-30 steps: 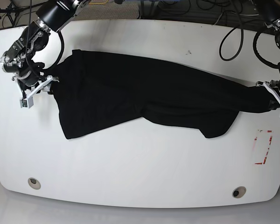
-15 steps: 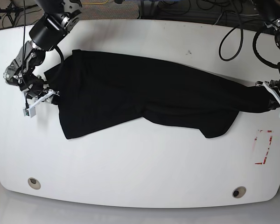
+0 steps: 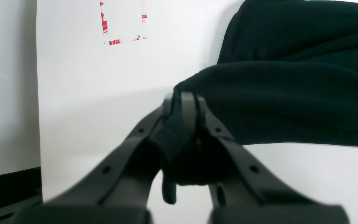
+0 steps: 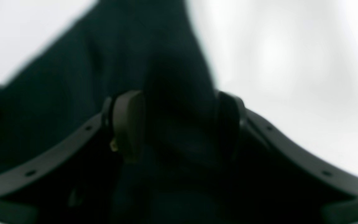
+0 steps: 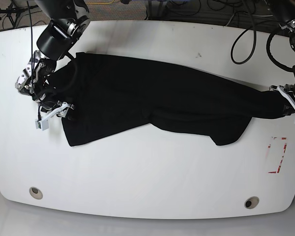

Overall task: Fold the T-shirt properly
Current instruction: 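Shift the right gripper along the shirt's edge while the left holds, then lift the shirt with both grippers and swing it toward the table edge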

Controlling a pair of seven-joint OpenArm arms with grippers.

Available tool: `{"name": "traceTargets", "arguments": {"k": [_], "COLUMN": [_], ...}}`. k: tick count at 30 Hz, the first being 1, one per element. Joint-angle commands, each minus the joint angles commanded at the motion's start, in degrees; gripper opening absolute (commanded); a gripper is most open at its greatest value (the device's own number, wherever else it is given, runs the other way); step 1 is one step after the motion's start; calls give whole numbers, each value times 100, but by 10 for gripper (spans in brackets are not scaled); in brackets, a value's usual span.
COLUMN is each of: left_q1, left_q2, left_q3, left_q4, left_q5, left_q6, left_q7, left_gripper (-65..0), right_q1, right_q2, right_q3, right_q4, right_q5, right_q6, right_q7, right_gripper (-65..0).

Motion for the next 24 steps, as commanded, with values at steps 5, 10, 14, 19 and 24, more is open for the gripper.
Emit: {"name": "traceTargets", "arguments": {"k": [5, 10, 14, 19, 24], "left_q1": [-9, -18, -26, -35, -44], "left_q2": [-9, -9, -9, -9, -9], "left_q3": [0, 0, 9, 9, 9], "left_q4": [0, 0, 0, 0, 0], "left_q5": [0, 0, 0, 0, 0], "left_q6": [0, 0, 0, 0, 9], "left_q7": [0, 0, 0, 0, 0], "left_gripper": [-650, -650, -650, -650, -650], "right_q1": [0, 105, 176, 237, 237], "right_q2": [-9, -9, -9, 0, 26], "right_q3": [-360, -484, -492, -501, -519], "right_q4": [-18, -44, -44, -44, -35], "right_q5": [9, 0, -18, -44, -44], "right_q6": [0, 0, 0, 0, 0], "right_q7": [176, 264, 264, 264, 264], "right_gripper": [-296, -298, -301, -434, -650]}}
